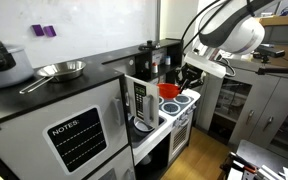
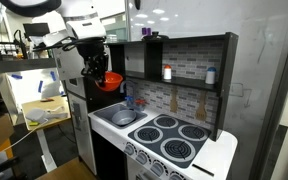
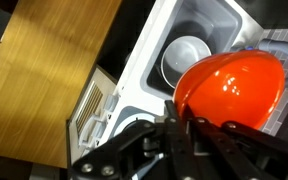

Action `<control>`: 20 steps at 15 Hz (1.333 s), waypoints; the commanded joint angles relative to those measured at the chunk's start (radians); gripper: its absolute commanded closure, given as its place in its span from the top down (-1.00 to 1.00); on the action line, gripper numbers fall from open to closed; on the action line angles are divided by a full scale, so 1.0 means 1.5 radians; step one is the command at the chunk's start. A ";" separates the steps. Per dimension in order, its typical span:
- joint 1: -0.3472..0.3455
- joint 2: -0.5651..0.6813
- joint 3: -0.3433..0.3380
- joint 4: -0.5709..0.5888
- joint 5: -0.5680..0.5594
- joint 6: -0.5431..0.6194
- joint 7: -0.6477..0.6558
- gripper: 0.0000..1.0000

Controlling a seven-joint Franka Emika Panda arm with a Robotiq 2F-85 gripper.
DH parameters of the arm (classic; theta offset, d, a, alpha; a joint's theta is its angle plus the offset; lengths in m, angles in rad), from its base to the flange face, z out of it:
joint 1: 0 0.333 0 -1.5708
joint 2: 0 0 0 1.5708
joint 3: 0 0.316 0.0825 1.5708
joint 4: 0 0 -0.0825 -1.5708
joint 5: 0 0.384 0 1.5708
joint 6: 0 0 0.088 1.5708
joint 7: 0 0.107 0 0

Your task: Put the red bowl in the microwave

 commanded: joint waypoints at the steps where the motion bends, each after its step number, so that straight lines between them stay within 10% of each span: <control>1: -0.012 0.019 -0.001 0.028 -0.004 0.002 0.018 -0.96; 20: 0.042 0.157 0.013 0.240 -0.005 -0.052 0.008 -0.96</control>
